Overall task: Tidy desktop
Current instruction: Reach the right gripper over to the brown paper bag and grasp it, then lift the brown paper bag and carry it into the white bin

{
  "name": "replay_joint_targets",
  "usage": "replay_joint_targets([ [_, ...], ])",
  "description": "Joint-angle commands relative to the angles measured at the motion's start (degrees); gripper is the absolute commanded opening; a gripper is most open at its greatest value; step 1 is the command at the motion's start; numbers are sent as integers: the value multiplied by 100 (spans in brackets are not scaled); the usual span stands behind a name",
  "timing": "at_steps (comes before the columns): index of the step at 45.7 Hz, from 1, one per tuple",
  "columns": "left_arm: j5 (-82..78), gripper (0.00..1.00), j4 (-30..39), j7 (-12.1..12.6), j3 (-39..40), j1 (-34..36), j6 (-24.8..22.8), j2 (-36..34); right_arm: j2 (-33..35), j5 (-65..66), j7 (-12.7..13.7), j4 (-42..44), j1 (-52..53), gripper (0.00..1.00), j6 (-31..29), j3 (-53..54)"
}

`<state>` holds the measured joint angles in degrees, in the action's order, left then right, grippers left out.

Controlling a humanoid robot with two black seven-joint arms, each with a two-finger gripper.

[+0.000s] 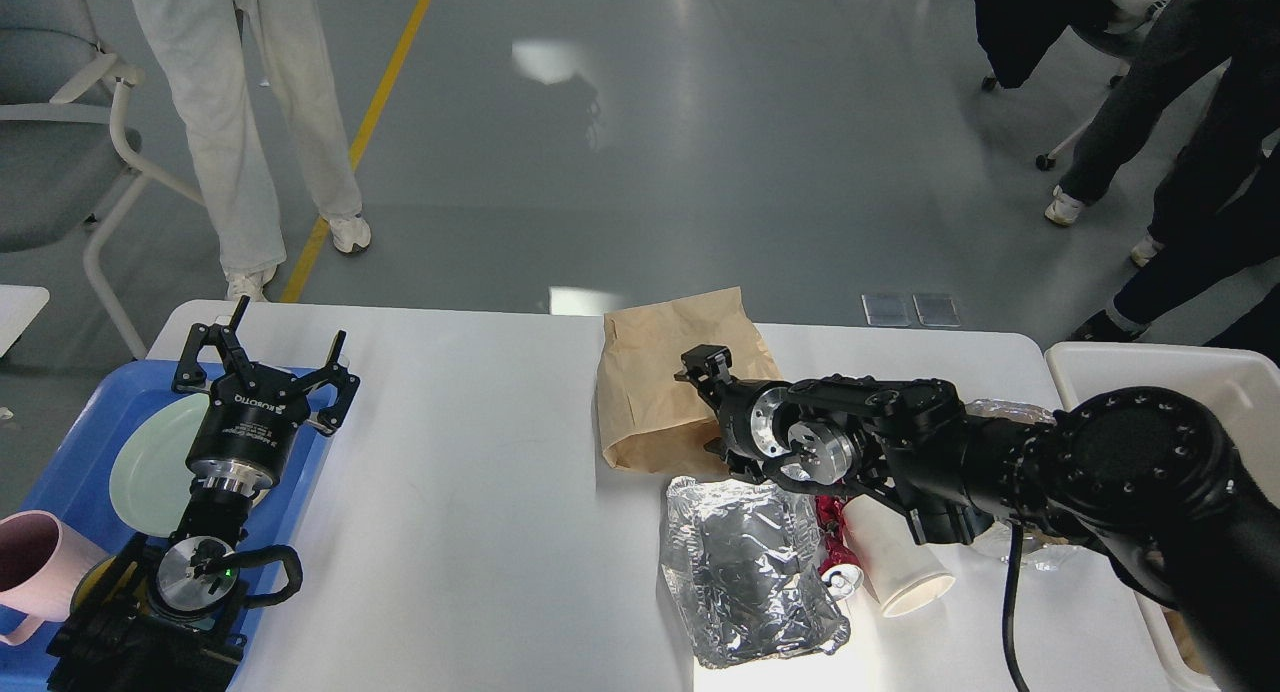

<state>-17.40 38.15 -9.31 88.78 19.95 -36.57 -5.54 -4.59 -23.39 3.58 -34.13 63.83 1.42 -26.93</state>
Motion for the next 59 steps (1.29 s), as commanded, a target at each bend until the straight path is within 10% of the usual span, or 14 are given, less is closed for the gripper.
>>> replay_joint_targets([
  [1,0,97,0,0,-1,0,0,0,-60,45,-7,144,-72,91,16,12],
  [20,0,97,0,0,-1,0,0,0,-331,264,-68,1119,-318,83,-19,311],
  [23,0,97,0,0,-1,0,0,0,-437,370,-59,1172,-389,67,-10,320],
  [29,0,97,0,0,0,0,0,0,-543,475,2,1137,-521,0,-72,311],
  [59,0,97,0,0,-1,0,0,0,-552,950,240,1128,-521,0,-80,328],
])
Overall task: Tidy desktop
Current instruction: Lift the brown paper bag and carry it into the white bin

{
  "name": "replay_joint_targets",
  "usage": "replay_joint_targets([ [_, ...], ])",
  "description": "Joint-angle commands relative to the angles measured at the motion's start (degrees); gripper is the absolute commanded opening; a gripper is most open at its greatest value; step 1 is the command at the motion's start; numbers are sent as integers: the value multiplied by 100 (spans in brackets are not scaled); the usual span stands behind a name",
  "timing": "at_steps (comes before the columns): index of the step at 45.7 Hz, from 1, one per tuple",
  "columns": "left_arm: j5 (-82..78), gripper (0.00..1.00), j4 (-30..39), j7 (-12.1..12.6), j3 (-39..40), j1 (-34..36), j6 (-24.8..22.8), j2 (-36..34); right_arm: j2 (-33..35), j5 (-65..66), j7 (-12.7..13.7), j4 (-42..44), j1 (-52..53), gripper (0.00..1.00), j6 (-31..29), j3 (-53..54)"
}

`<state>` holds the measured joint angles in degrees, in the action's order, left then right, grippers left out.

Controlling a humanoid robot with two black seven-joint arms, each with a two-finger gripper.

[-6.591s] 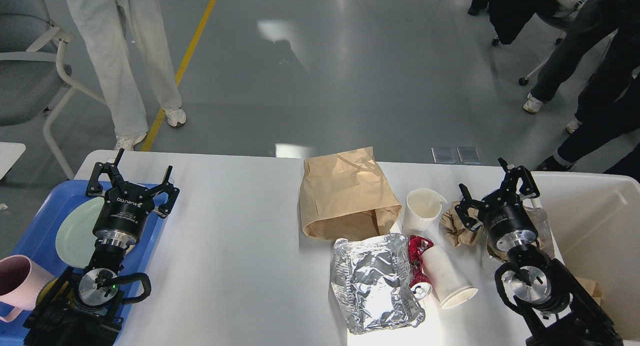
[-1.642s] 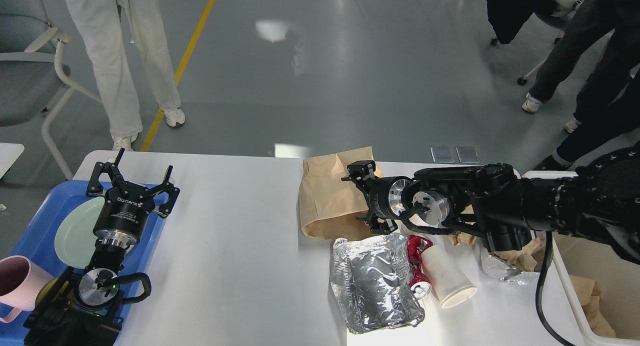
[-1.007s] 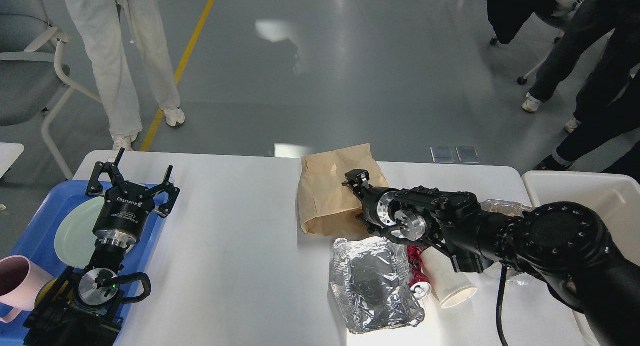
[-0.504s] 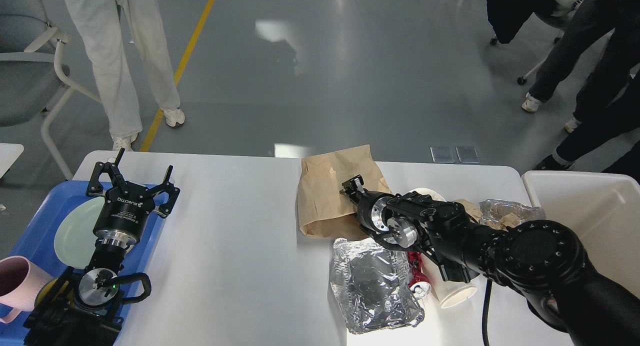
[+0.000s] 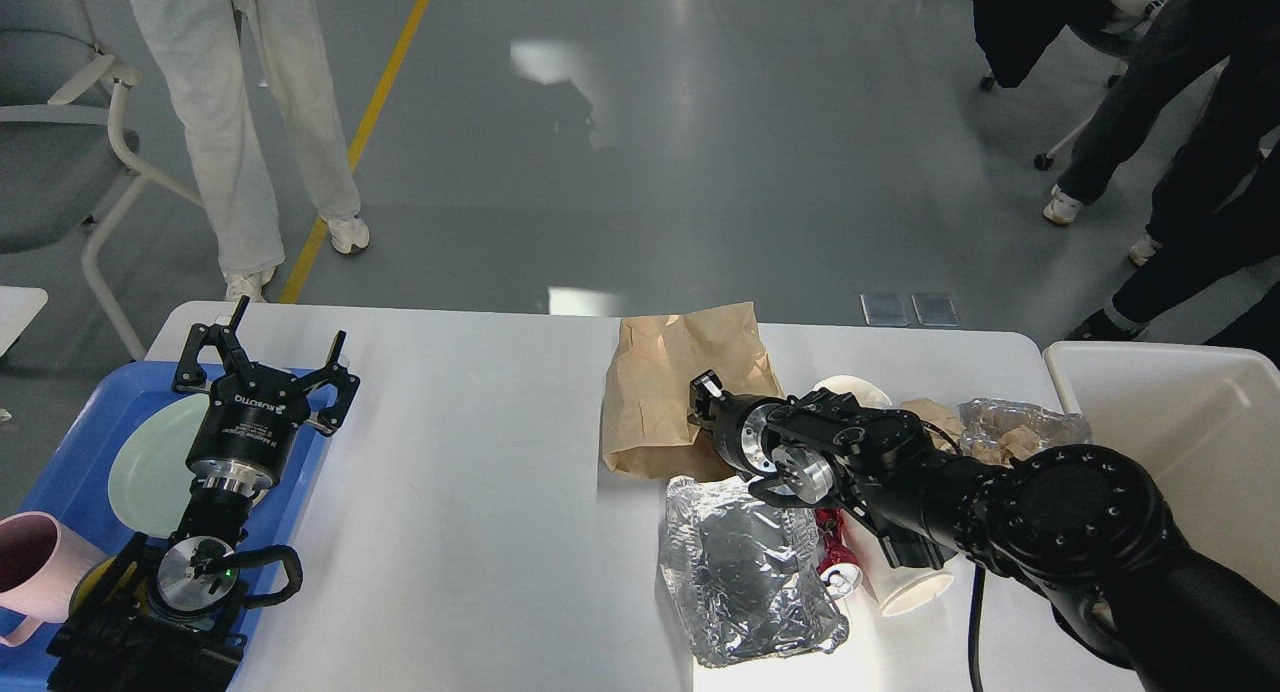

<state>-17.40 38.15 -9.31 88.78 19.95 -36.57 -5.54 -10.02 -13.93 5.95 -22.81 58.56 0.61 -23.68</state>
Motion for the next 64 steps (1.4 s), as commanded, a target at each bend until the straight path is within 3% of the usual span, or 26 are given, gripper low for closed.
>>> replay_joint_targets([
  [1,0,97,0,0,-1,0,0,0,-8,4,3,-4,6,0,0,4],
  [9,0,97,0,0,-1,0,0,0,53,-57,-6,-539,471,0,79,82],
  [23,0,97,0,0,-1,0,0,0,1160,-66,196,-2446,2053,0,71,-75],
  [26,0,97,0,0,-1,0,0,0,1450,-66,398,-2894,2562,0,9,-391],
  [32,0,97,0,0,-1,0,0,0,1889,-49,451,-3660,3713,0,-61,-1374],
  [36,0,97,0,0,-1,0,0,0,2048,-49,443,-3967,4600,0,-622,-2314],
  [47,0,97,0,0,8,0,0,-17,2303,-40,425,-4978,6798,0,-2942,-4574],
  [51,0,97,0,0,8,0,0,-17,2303,-13,416,-5399,7370,0,-3470,-5216],
  [58,0,97,-9,0,8,0,0,-17,2382,-5,355,-6515,8416,0,-3656,-6148],
  [64,0,97,0,0,8,0,0,-17,2461,285,328,-6956,8795,0,-3665,-6448],
])
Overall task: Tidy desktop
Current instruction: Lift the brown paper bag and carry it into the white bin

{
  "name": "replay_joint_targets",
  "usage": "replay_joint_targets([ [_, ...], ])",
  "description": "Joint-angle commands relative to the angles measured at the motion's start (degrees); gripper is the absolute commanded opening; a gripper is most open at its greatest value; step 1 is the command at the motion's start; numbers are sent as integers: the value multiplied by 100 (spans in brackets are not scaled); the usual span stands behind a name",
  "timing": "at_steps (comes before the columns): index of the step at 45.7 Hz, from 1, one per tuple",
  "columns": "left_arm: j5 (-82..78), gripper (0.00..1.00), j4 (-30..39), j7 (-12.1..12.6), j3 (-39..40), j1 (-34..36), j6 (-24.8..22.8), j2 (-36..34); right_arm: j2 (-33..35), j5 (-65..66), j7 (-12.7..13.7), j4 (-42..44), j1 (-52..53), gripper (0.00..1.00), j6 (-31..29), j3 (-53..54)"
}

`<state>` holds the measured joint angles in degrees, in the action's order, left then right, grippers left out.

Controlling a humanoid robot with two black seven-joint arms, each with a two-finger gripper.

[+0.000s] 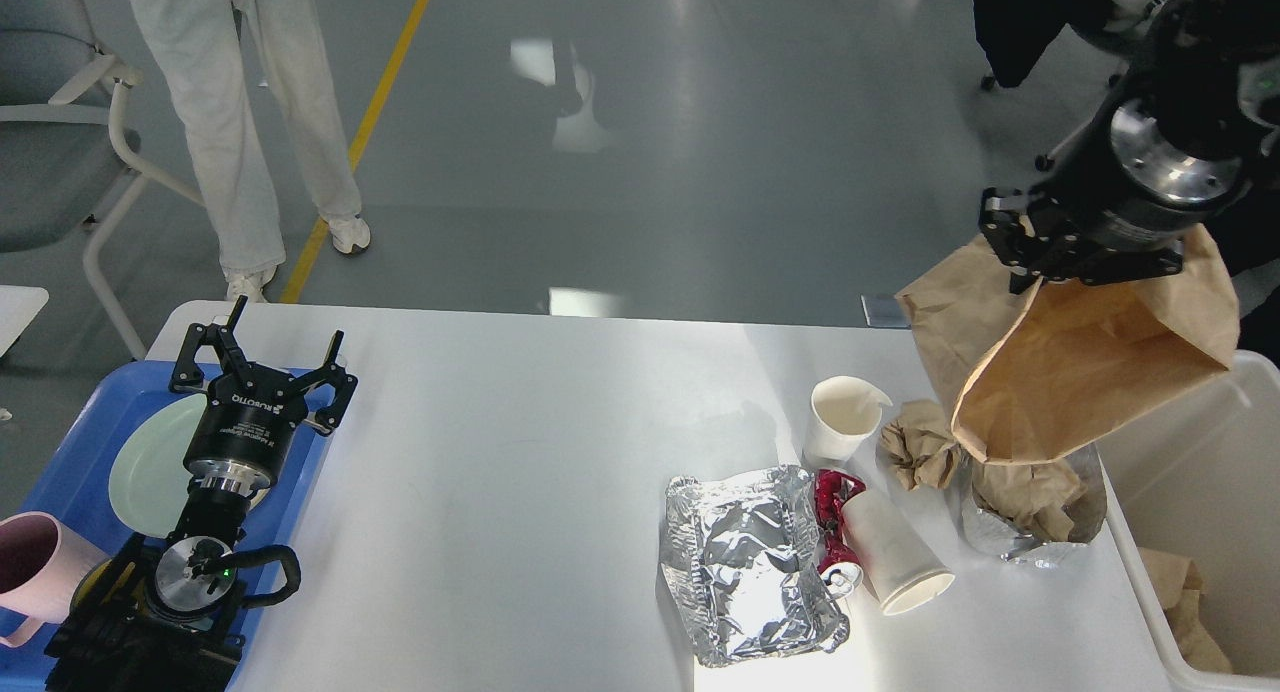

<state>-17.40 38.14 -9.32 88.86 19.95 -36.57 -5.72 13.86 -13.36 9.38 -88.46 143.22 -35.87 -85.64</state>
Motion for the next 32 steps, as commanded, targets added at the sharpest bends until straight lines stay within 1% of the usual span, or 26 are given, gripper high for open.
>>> replay_joint_targets([
  [1,9,97,0,0,0,0,0,1,107,263,-15,-400,338,0,-8,-260],
  [9,0,97,0,0,0,0,0,1,520,509,-6,-366,294,0,88,-382],
  [14,0,97,-9,0,0,0,0,1,1126,878,-6,-234,-4,0,422,-567],
  [18,9,97,-9,-9,0,0,0,1,1802,1466,20,-14,-408,0,624,-568],
  [22,9,97,-9,-9,0,0,0,1,2383,2064,29,337,-909,0,686,-533],
  [26,0,97,-9,0,0,0,0,1,2901,2390,21,969,-1620,0,712,-392],
  [30,0,97,-9,0,0,0,0,1,3280,2478,-15,1724,-2692,0,783,142],
  [32,0,97,-9,-9,0,0,0,1,3377,2513,-15,2103,-3289,0,932,529],
])
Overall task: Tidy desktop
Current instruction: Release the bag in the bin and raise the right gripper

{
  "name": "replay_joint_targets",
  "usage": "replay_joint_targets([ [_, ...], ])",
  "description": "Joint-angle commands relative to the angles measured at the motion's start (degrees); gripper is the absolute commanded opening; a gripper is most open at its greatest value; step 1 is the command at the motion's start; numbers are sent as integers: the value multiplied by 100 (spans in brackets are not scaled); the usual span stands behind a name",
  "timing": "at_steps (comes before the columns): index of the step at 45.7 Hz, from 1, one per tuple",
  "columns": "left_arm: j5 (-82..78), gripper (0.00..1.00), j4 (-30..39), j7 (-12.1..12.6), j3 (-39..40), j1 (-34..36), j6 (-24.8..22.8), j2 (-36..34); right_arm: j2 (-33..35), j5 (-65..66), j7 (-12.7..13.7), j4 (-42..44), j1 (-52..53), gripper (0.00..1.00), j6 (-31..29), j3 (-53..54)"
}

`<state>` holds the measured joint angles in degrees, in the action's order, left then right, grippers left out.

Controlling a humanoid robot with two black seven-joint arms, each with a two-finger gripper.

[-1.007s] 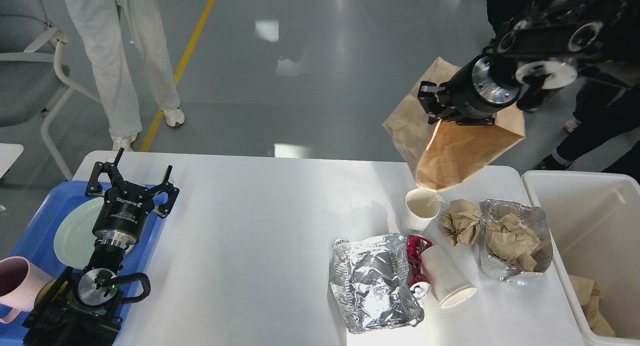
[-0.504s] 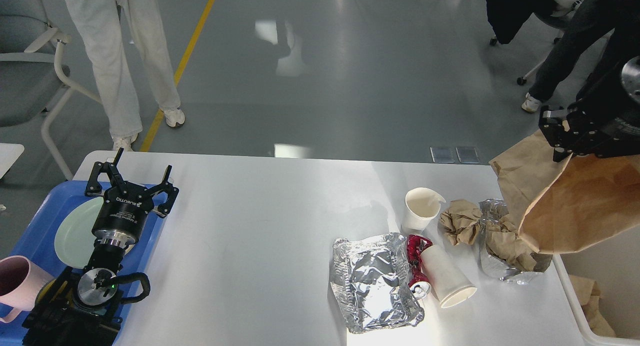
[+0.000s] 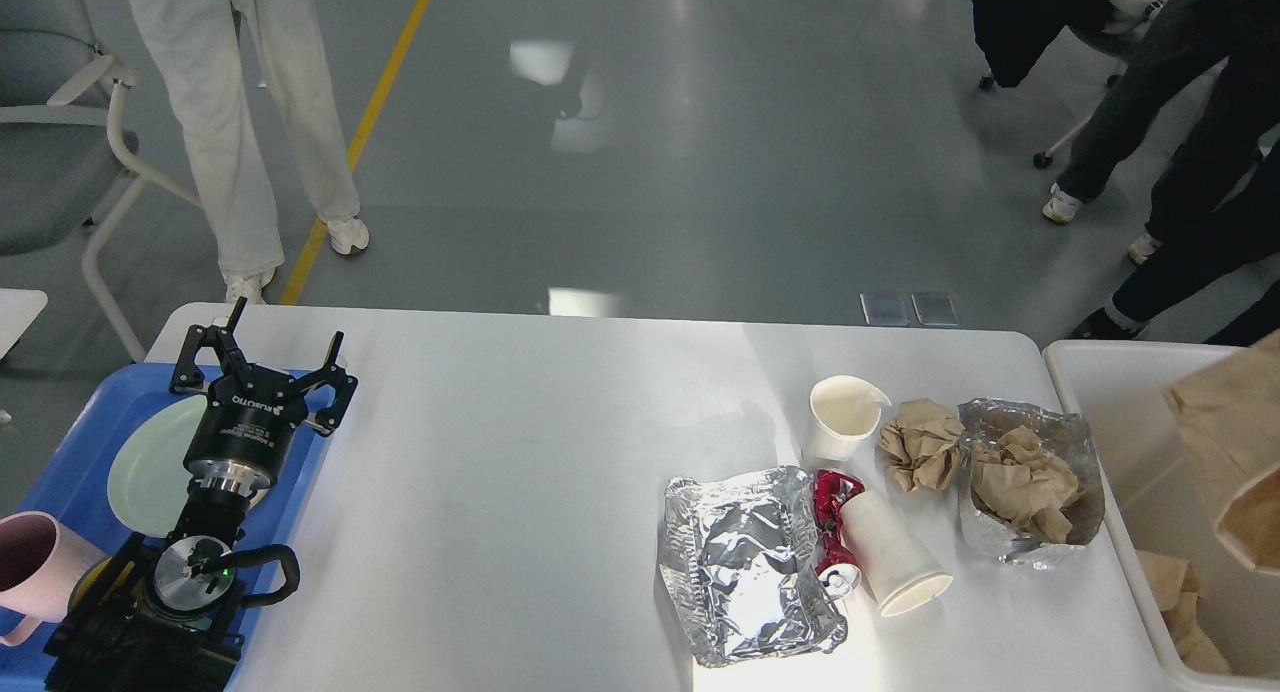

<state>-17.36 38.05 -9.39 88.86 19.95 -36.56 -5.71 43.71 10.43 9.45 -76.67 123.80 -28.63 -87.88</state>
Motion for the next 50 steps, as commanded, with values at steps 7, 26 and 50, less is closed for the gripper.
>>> replay_joint_targets([
  [7,-4,97,0,7,-1,0,0,0,358,319,-31,2110,-3762,0,1270,2352],
  [26,4,97,0,7,-1,0,0,0,-2147,293,-286,6848,-8555,0,2775,4561],
  [50,-4,97,0,7,-1,0,0,0,-2464,214,-251,7333,-9181,100,3425,4622],
])
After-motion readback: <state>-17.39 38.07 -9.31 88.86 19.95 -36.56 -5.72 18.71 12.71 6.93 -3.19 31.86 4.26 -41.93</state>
